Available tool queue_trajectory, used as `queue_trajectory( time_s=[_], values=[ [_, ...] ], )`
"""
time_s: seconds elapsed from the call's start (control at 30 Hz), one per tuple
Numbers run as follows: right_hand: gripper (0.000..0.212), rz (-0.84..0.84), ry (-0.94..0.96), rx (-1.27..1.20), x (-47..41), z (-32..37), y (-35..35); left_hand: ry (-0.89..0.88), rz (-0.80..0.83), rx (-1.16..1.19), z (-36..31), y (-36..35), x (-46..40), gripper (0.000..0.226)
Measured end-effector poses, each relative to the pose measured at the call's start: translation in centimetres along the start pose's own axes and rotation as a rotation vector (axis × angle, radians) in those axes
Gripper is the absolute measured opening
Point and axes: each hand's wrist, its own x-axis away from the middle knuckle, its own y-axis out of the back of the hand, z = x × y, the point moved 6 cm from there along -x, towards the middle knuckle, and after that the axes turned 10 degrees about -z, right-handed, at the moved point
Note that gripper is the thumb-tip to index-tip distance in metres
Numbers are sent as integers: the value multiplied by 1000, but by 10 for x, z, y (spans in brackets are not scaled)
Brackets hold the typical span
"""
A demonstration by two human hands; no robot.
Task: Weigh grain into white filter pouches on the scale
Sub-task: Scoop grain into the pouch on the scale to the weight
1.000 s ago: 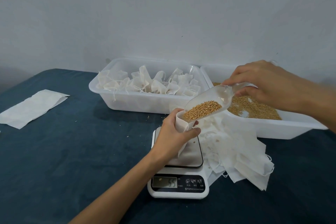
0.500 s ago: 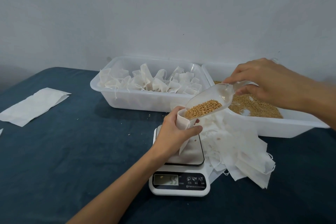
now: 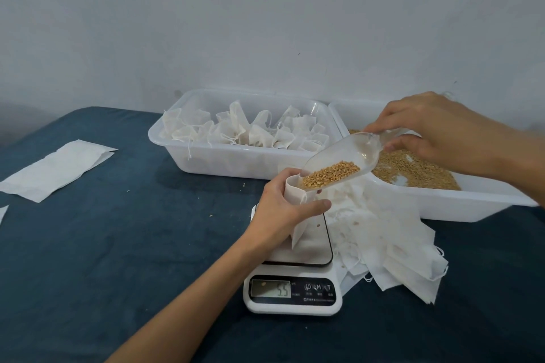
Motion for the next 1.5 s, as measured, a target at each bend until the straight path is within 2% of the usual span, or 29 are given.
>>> queue_trajectory(
  time_s=[0.27, 1.0, 1.33, 1.5],
  values=[
    [37, 1, -1, 1, 0, 0, -1, 4, 18, -12, 1, -2, 0, 57],
    [37, -11, 15, 21, -3, 5, 0, 12, 29, -12, 2, -2, -1, 48],
    [37, -51, 42, 71, -3, 12, 4, 16, 31, 4, 2, -2, -1, 48],
    [38, -85, 113, 156, -3, 15, 6, 25, 31, 11, 2, -3, -1, 49]
  ],
)
